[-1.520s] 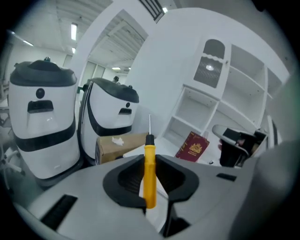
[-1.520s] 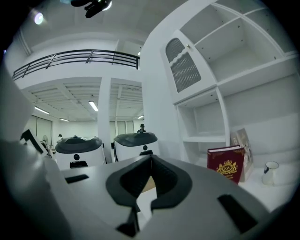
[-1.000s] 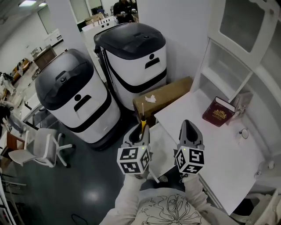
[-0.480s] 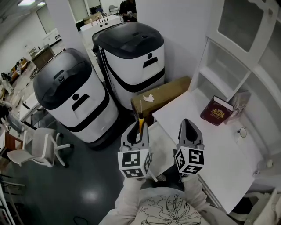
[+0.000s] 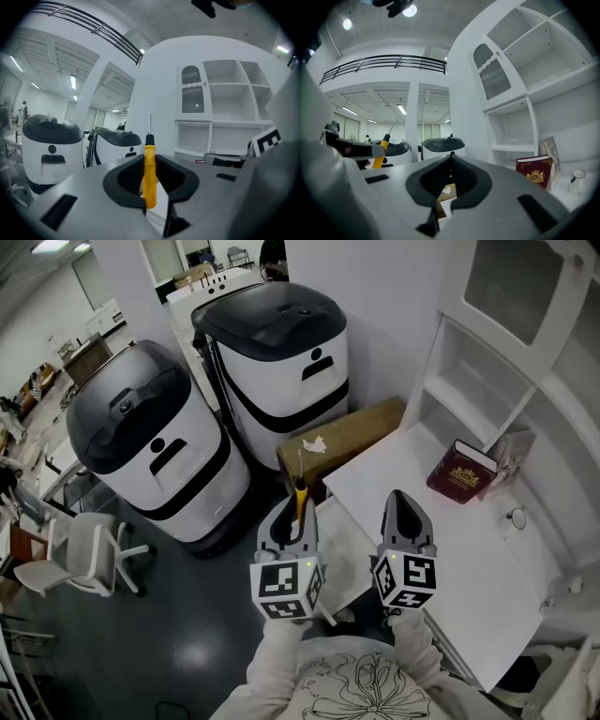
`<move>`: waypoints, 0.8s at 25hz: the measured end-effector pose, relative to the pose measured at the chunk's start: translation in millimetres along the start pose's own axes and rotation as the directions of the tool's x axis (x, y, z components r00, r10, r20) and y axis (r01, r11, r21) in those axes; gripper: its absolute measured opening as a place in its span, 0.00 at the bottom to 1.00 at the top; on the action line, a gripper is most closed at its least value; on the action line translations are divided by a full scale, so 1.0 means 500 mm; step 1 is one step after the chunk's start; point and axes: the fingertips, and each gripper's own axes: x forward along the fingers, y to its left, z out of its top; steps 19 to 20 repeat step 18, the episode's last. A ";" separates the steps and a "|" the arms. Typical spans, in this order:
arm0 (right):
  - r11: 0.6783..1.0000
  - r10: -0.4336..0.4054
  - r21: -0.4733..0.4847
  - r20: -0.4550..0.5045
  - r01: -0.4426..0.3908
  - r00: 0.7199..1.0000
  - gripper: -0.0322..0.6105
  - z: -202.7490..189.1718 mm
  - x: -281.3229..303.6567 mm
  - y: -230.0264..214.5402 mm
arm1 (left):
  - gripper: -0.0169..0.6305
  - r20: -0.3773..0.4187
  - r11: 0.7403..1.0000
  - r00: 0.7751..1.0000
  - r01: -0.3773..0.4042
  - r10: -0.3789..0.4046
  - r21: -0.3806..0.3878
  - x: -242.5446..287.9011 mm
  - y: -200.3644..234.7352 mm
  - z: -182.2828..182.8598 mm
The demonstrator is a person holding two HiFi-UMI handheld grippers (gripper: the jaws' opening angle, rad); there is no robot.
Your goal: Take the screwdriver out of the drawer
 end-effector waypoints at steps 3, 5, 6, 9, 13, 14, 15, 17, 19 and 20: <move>1.000 0.003 -0.005 -0.001 -0.003 1.000 0.05 0.000 0.001 0.003 | 0.14 -0.004 1.000 1.000 0.002 -0.002 0.000 0.001 0.002 -0.002; 1.000 0.003 -0.007 -0.002 -0.003 1.000 0.05 0.000 0.002 0.004 | 0.14 -0.006 1.000 1.000 0.005 -0.005 0.000 0.002 0.003 -0.002; 1.000 0.003 -0.007 -0.003 -0.003 1.000 0.05 -0.001 0.003 0.003 | 0.14 -0.007 1.000 1.000 0.006 -0.006 0.000 0.002 0.003 -0.002; 1.000 0.002 -0.008 -0.005 -0.002 1.000 0.05 -0.002 0.004 0.002 | 0.14 -0.008 1.000 1.000 0.005 -0.005 0.003 0.004 0.003 -0.002; 1.000 0.003 -0.011 -0.006 -0.003 1.000 0.05 -0.003 0.006 0.006 | 0.14 -0.013 1.000 1.000 0.008 -0.008 0.001 0.006 0.006 -0.004; 1.000 0.003 -0.011 -0.006 -0.003 1.000 0.05 -0.003 0.007 0.006 | 0.14 -0.014 1.000 1.000 0.009 -0.009 0.000 0.007 0.006 -0.005; 1.000 0.003 -0.011 -0.006 -0.003 1.000 0.05 -0.003 0.007 0.006 | 0.14 -0.016 1.000 1.000 0.010 -0.010 0.000 0.008 0.006 -0.006; 1.000 0.003 -0.011 -0.007 -0.003 1.000 0.05 -0.004 0.007 0.007 | 0.14 -0.019 1.000 1.000 0.011 -0.011 0.001 0.008 0.006 -0.009; 1.000 0.003 -0.011 -0.007 -0.003 1.000 0.05 -0.005 0.007 0.007 | 0.14 -0.020 1.000 1.000 0.011 -0.011 0.002 0.009 0.006 -0.010; 1.000 0.003 -0.011 -0.007 -0.003 1.000 0.05 -0.005 0.007 0.007 | 0.14 -0.020 1.000 1.000 0.011 -0.011 0.002 0.009 0.006 -0.010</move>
